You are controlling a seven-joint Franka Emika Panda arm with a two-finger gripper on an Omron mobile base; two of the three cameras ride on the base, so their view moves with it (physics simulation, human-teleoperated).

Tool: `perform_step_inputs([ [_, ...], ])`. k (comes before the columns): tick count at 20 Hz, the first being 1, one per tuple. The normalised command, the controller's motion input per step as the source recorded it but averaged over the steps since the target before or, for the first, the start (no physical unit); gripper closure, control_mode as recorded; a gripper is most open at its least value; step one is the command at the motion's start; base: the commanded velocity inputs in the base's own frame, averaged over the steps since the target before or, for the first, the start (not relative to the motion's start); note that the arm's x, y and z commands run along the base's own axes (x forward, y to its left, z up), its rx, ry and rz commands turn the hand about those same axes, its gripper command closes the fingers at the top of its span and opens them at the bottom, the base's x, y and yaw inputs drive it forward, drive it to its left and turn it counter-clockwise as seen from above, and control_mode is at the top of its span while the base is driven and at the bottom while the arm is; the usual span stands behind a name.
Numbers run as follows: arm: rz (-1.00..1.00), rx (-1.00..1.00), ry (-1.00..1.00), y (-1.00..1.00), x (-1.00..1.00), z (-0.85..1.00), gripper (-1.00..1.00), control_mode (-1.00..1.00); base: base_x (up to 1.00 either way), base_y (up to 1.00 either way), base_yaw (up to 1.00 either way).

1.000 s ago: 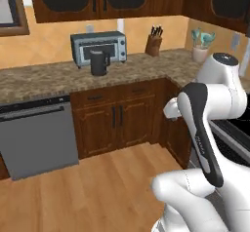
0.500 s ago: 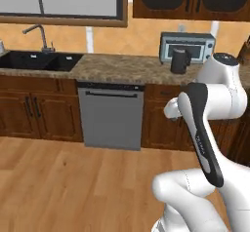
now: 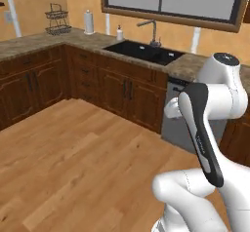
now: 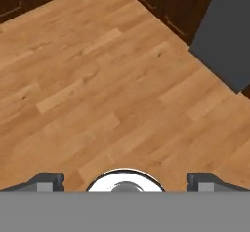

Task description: Navigate to the stand mixer.

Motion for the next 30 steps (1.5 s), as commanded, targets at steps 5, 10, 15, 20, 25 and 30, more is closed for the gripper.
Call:
perform_step_inputs([
  [5, 0.0, 0.0, 0.0, 0.0, 0.0, 0.0, -1.0, 1.0, 0.18, 0.01, 0.85],
  [10, 0.0, 0.0, 0.0, 0.0, 0.0, 0.0, -1.0, 1.0, 0.45, 0.01, 0.52],
  [15, 0.0, 0.0, 0.0, 0.0, 0.0, 0.0, -1.0, 1.0, 1.0, 0.43, 0.01],
  [20, 0.0, 0.0, 0.0, 0.0, 0.0, 0.0, -1.0, 1.0, 1.0, 0.41, 0.09],
  [25, 0.0, 0.0, 0.0, 0.0, 0.0, 0.0, -1.0, 1.0, 1.0, 0.39, 0.14],
  [30, 0.0, 0.0, 0.0, 0.0, 0.0, 0.0, -1.0, 1.0, 1.0, 0.41, 0.15],
])
